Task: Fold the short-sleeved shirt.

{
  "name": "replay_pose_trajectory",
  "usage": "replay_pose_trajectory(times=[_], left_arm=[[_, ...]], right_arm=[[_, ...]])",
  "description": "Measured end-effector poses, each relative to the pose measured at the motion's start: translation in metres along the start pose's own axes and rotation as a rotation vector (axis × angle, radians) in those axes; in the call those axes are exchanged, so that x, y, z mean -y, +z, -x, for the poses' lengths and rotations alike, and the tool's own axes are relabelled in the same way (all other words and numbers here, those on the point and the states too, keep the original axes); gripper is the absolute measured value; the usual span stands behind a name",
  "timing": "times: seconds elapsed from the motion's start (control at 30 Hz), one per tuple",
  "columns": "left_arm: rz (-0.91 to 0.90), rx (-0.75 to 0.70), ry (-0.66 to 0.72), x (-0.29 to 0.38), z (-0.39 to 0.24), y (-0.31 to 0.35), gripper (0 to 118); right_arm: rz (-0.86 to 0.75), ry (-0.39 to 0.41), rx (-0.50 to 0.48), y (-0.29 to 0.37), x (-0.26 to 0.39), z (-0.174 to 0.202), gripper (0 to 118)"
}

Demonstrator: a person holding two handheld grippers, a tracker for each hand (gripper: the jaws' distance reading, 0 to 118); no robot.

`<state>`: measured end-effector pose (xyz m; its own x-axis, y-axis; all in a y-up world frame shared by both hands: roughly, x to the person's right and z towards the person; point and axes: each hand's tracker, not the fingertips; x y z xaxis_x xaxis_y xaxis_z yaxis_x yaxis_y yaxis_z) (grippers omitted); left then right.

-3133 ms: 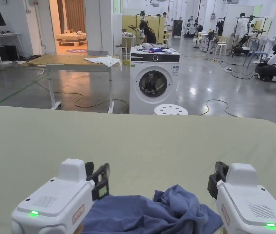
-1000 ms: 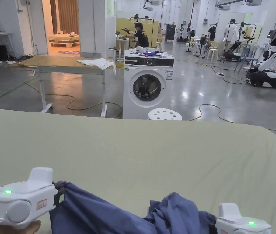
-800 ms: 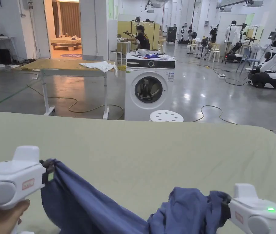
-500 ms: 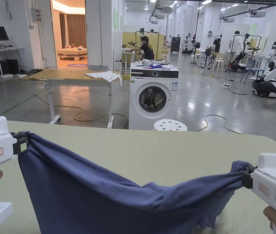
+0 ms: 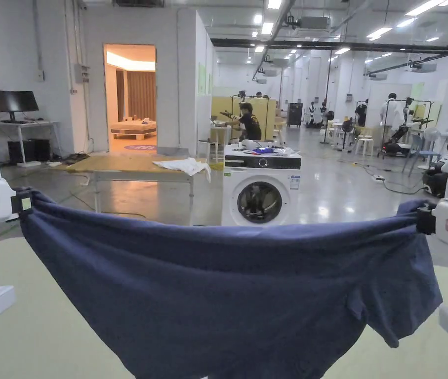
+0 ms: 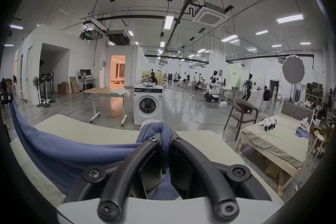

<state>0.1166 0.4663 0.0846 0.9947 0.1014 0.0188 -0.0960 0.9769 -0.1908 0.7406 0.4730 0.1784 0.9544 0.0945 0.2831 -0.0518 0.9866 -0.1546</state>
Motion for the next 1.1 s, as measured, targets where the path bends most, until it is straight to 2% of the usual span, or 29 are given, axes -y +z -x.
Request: replay_pose_trajectory(times=[0.27,0.43,0.6,0.77,0.97,1.1], left_arm=[[-0.021,0.007,0.021,-0.026,-0.006,-0.011,1],[-0.015,0.023,0.023,-0.007,-0.006,-0.007,1],[0.08,0.044,0.031,0.055,0.001,-0.005,1],[0.204,0.057,0.058,0.147,0.012,0.009,1],[0.31,0.047,0.073,0.25,0.026,0.054,1],[0.351,0.035,0.105,0.288,0.035,0.086,1]], right_arm=[[-0.017,0.001,0.026,-0.025,-0.042,0.005,4],[0.008,0.019,0.034,-0.03,-0.02,0.004,4],[0.106,0.028,0.022,-0.027,0.05,0.004,4],[0.225,0.067,0.019,-0.005,0.143,0.004,4],[0.323,0.11,0.031,0.034,0.246,-0.005,4],[0.371,0.096,0.033,0.063,0.281,-0.007,4]])
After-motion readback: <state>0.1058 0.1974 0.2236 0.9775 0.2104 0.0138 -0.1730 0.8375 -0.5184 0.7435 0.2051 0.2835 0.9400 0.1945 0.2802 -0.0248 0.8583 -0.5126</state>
